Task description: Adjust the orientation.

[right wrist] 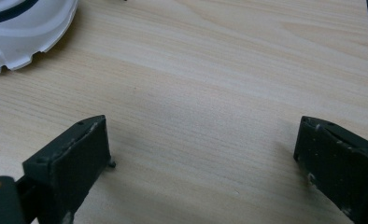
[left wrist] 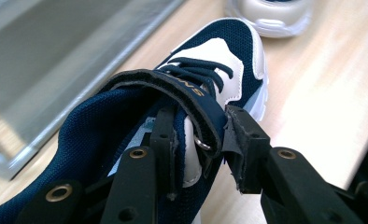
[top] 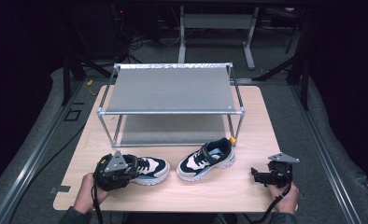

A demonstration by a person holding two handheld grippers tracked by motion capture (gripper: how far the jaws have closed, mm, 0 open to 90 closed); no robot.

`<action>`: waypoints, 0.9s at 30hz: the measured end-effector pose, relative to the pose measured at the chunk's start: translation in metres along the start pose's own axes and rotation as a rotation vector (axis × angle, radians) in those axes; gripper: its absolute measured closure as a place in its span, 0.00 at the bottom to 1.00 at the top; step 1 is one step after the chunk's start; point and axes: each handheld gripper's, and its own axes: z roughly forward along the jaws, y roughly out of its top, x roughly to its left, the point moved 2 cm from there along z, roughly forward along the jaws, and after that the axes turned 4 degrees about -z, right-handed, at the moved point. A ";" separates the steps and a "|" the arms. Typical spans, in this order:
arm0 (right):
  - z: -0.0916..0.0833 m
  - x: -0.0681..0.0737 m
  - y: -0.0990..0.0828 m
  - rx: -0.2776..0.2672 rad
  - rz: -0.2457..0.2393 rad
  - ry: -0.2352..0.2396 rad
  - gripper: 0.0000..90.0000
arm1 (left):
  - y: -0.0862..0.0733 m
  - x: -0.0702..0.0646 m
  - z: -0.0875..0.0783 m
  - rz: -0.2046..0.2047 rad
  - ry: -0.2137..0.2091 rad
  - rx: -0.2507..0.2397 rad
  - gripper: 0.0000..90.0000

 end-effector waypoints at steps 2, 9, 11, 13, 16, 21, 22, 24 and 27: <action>0.000 0.000 0.000 0.000 0.000 0.000 0.03 | 0.002 0.002 0.002 -0.058 0.038 -0.012 0.74; 0.000 0.000 0.000 -0.001 0.001 -0.001 0.04 | 0.013 -0.001 0.015 -0.128 0.088 0.014 0.74; 0.000 0.000 0.000 0.000 0.003 -0.001 0.04 | 0.016 -0.005 0.022 -0.134 0.096 0.022 0.74; 0.000 0.000 0.000 0.000 0.002 0.000 0.04 | 0.015 -0.008 0.034 -0.149 0.108 0.035 0.73; 0.000 0.000 0.000 -0.001 0.003 -0.001 0.04 | 0.013 -0.009 0.037 -0.165 0.111 0.042 0.71; 0.000 0.000 0.000 -0.001 0.005 -0.001 0.04 | 0.016 -0.007 0.030 -0.151 0.090 0.053 0.41; 0.000 0.000 0.000 -0.001 0.005 -0.001 0.04 | 0.017 -0.006 0.026 -0.135 0.075 0.051 0.41; 0.000 0.000 0.000 -0.001 0.005 -0.002 0.04 | 0.017 -0.005 0.017 -0.128 0.056 0.030 0.28; 0.000 0.000 0.000 -0.002 0.006 -0.001 0.04 | 0.015 0.000 0.001 -0.107 0.028 -0.006 0.15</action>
